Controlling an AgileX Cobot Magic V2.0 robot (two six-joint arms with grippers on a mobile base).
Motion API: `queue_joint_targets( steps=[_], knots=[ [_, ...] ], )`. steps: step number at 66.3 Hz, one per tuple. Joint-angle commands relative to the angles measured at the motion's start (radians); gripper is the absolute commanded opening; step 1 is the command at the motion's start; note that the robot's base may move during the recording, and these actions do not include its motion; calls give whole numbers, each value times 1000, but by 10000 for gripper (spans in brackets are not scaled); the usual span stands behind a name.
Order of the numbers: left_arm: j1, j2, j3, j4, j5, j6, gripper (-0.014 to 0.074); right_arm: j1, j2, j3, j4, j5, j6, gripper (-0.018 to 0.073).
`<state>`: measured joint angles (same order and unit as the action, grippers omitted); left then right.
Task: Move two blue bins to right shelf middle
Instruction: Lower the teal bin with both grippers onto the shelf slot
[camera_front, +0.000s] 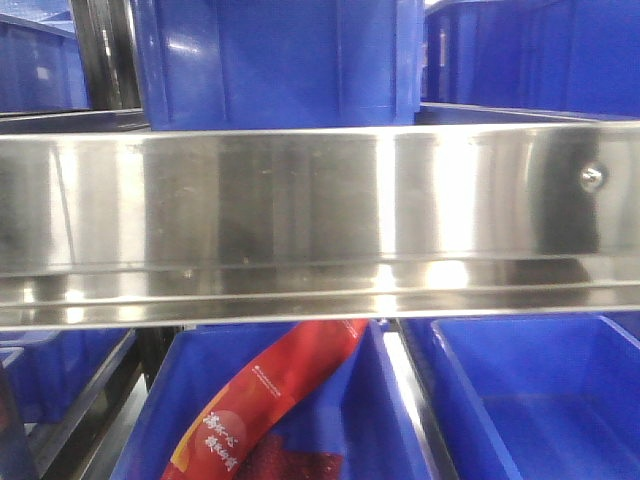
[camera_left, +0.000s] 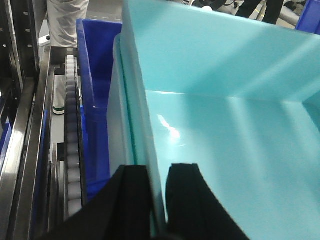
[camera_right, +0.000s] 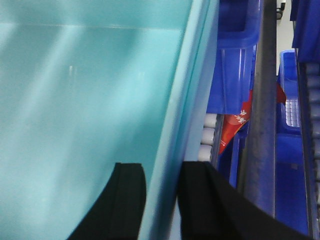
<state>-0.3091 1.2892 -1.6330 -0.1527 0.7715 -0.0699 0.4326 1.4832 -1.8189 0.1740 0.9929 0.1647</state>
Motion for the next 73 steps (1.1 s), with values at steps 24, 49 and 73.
queue_joint_targets(
  steps=[24,49,73],
  knots=[
    [-6,-13,-16,-45,-63,16,-111,6,-17,-16,57,-90,-23,-153],
    [-6,-13,-16,-45,-63,16,-111,6,-17,-16,57,-90,-23,-153],
    [-6,-13,-16,-45,-63,16,-111,6,-17,-16,57,-90,-23,-153]
  ],
)
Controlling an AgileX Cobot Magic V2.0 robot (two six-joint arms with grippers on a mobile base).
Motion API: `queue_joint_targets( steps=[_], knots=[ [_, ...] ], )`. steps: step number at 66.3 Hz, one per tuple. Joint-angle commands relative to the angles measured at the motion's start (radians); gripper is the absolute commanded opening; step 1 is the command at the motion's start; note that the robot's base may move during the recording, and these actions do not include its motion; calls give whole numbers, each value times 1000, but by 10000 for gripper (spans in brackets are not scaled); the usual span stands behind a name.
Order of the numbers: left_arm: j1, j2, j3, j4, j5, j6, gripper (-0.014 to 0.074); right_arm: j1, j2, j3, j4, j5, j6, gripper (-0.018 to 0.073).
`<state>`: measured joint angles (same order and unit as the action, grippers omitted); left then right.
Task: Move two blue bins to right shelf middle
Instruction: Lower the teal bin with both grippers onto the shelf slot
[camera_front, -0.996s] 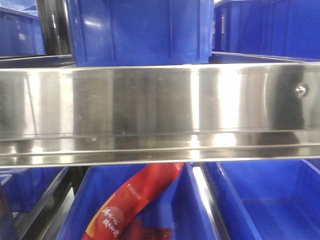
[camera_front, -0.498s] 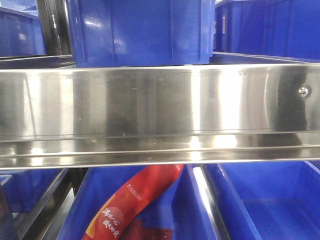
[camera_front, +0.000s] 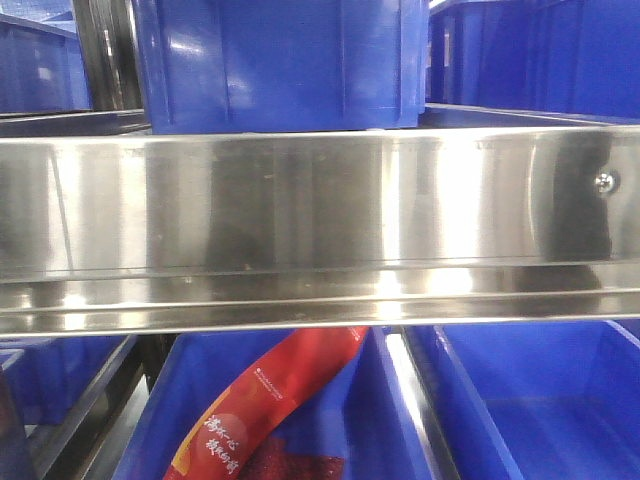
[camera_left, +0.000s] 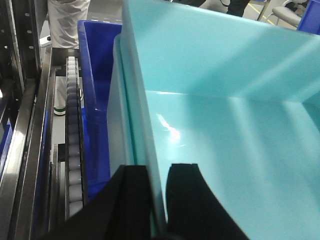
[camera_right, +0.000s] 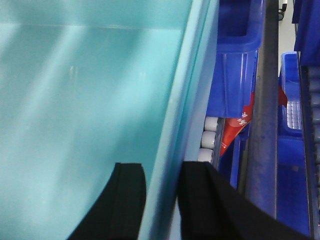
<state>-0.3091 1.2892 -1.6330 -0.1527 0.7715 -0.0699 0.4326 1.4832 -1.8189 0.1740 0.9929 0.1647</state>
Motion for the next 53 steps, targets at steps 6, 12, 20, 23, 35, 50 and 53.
queue_joint_targets(
  steps=[6,12,20,23,35,50,53],
  knots=[
    [-6,-13,-16,-45,-63,16,-111,6,-17,-16,57,-96,-23,-153],
    [-6,-13,-16,-45,-89,16,-111,6,-17,-16,57,-111,-23,-153],
    [-6,-15,-16,-45,-63,16,-111,6,-17,-16,57,-110,-23,-153],
    [-6,-15,-16,-45,-20,16,-111,6,-17,-16,56,-86,-23,-153],
    [-6,8,18,-45,126,17,-111,6,0,47,43,-36,-23,-153],
    [-6,28,161,-9,125,17,-111,6,7,206,32,-84,-25,-153],
    [-6,35,180,-6,123,17,-111,6,13,228,32,-89,-25,-153]
  ],
)
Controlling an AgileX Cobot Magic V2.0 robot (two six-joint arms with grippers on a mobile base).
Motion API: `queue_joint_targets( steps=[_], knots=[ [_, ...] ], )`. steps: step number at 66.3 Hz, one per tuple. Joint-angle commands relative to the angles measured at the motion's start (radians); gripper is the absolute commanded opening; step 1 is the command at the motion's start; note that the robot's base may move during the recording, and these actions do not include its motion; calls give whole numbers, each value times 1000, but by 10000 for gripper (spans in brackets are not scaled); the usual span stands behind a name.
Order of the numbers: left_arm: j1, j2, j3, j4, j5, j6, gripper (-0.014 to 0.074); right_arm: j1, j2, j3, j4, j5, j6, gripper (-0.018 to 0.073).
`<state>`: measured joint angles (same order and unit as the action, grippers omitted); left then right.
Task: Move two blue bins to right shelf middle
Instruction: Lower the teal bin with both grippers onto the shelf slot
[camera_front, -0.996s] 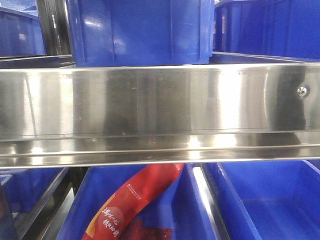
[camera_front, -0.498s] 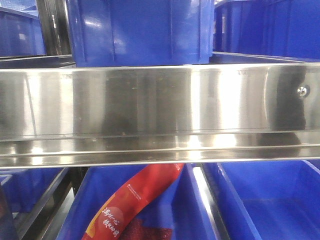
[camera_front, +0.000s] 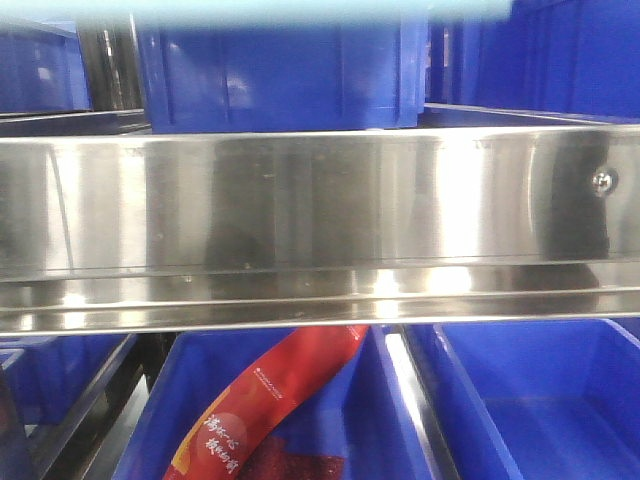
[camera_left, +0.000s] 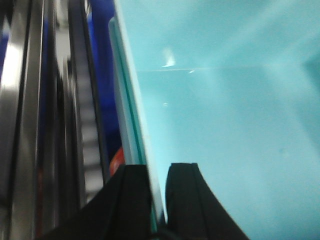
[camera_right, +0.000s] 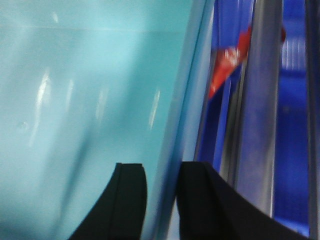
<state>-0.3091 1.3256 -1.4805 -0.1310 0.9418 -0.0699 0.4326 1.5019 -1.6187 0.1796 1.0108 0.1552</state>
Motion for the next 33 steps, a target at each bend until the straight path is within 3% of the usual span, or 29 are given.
queue_joint_targets(
  steps=[1,14,18,21,33],
  knots=[
    [-6,1,37,-28,-50,17,-111,6,-3,37,26,-109,-15,-153],
    [-6,36,74,-26,-61,17,-107,6,35,71,26,-118,-15,-150],
    [-6,43,74,-26,-55,27,-75,6,43,71,26,-118,-15,-106],
    [-6,46,74,-26,-47,44,-31,6,45,71,26,-118,-15,-43],
    [-6,46,70,-26,-39,44,288,6,45,71,26,-122,-15,391]
  ],
)
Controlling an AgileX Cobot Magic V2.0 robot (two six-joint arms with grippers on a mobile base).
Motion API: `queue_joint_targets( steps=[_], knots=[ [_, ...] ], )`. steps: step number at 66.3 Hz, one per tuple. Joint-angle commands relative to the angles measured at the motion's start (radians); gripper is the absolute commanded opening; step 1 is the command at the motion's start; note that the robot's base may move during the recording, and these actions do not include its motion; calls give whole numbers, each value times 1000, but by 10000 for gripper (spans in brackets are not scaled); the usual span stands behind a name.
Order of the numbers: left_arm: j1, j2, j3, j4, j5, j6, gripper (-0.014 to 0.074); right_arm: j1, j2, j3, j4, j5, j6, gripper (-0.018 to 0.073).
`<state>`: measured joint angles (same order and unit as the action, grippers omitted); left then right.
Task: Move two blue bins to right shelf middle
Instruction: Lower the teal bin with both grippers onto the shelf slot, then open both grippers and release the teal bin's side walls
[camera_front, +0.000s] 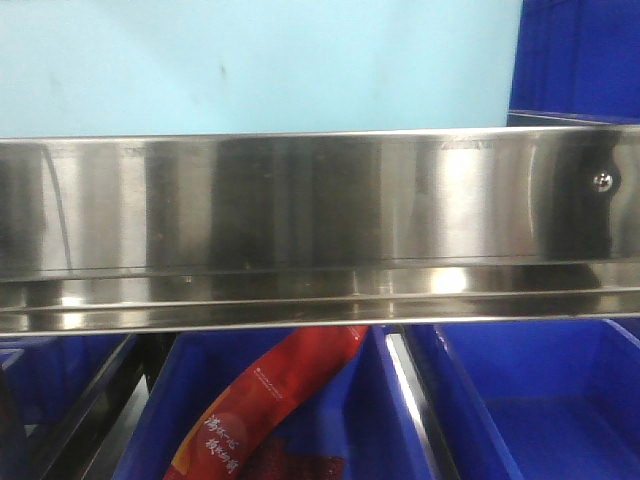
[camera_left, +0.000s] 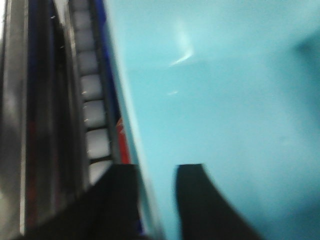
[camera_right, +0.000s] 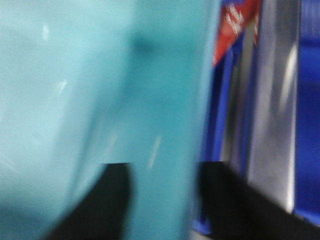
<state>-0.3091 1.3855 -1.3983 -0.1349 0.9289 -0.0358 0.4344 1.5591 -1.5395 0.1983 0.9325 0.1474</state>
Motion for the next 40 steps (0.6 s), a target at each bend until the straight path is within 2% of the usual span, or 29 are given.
queue_joint_targets(
  steps=[1,6,13,32,37,40],
  knots=[
    [-6,-14,-12,-22,-29,10,330,4,-12,-8,7,-43,-7,442],
    [-6,-17,-12,-22,-29,10,468,4,-14,-8,7,-43,-7,569],
    [-6,-44,-12,-22,-30,10,621,4,-34,-8,4,-46,-7,568],
    [-6,-179,-12,-22,-61,10,565,4,-149,-8,-106,-97,-7,557],
    [-6,-219,-12,-16,-54,10,520,4,-186,-8,-140,-97,-7,494],
    [-6,-248,-12,-3,-55,10,451,4,-209,-8,-151,-92,-7,406]
  ],
)
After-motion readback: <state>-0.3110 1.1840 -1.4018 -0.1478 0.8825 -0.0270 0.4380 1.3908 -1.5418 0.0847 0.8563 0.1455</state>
